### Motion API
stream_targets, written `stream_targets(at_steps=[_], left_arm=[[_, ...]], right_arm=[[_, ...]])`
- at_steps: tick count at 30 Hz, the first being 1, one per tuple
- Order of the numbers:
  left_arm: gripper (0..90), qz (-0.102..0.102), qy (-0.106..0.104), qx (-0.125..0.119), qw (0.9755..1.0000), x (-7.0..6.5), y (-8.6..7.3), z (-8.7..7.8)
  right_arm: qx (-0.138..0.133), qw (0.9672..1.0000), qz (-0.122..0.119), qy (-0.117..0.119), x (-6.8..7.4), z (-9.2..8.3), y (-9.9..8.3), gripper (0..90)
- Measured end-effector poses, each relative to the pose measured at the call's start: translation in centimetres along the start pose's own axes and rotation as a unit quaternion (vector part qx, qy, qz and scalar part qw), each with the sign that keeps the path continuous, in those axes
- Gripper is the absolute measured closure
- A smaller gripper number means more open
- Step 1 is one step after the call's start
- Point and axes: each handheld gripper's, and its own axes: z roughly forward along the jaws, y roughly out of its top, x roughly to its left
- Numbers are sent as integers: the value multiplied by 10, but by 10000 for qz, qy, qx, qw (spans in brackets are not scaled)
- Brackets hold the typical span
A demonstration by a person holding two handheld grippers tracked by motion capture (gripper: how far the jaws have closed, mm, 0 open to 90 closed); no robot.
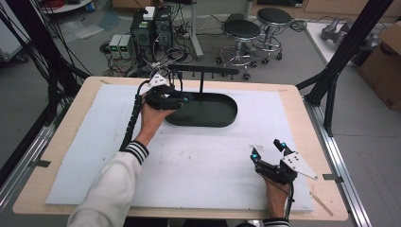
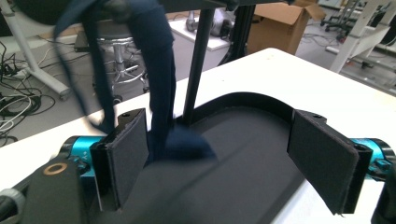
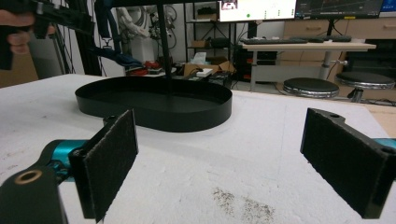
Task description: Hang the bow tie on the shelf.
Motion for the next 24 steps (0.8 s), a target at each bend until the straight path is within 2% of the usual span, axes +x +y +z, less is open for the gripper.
stream_targets(at_steps=[1, 3, 5, 6, 7, 10, 11, 12, 13, 15, 16, 17, 18, 19, 20, 21, 22, 23, 24], left_arm=[[206, 0, 0, 0, 10000, 0, 0, 0], [206, -47, -89, -36, 9999, 1, -5, -12], [200, -37, -143, -109, 9998, 1, -10, -27], [198, -31, -243, -226, 9994, 1, -16, -43], [189, -31, -243, -226, 9994, 1, -16, -43], [182, 12, -418, -429, 9982, 3, -25, -67], [177, 88, -414, -617, 9972, 6, -31, -84], [177, 53, -451, -698, 9965, 8, -34, -92], [177, 53, -451, -698, 9965, 8, -34, -92], [171, -9, -514, -802, 9955, 11, -41, -107], [171, -10, -568, -873, 9946, 13, -50, -122], [171, -10, -568, -873, 9946, 13, -50, -122], [171, 69, -558, -870, 9946, 13, -61, -136], [172, 69, -558, -870, 9946, 13, -61, -136], [172, 165, -511, -881, 9947, 13, -75, -150], [172, 219, -419, -912, 9947, 13, -83, -157], [172, 223, -360, -984, 9942, 14, -91, -164], [172, 223, -360, -984, 9942, 14, -91, -164], [172, 189, -258, -1038, 9941, 15, -107, -176]], right_arm=[[0, 10000, 0, 0, 0, 0, 0, 102], [-15, 10000, 2, -17, 0, 0, 0, 102], [-15, 10000, 10, -29, 0, -1, 0, 102], [-17, 10000, 7, -37, 0, -1, 0, 102], [-19, 10000, 3, -45, 1, -1, 0, 102], [-22, 10000, -23, -49, 1, 0, 0, 102], [-21, 10000, 8, -43, 1, -1, 0, 102], [-45, 10000, -19, -48, 0, -1, 0, 102], [-56, 10000, -8, -53, 0, -1, 0, 102], [-49, 10000, -18, -61, 1, -1, 0, 102], [-55, 10000, -48, -64, 1, 0, 0, 102], [-55, 10000, -48, -64, 1, 0, 0, 102], [-27, 10000, -27, -62, 1, -1, 0, 102], [-34, 10000, -12, -62, 1, 0, 0, 102], [-22, 10000, 12, -67, 1, -1, 0, 102], [-19, 10000, 13, -72, 1, -1, 0, 102], [-16, 10000, 18, -80, 1, -1, 0, 102], [-16, 10000, 9, -87, 1, -1, 0, 102], [-23, 10000, -9, -86, 1, 0, 0, 102]])
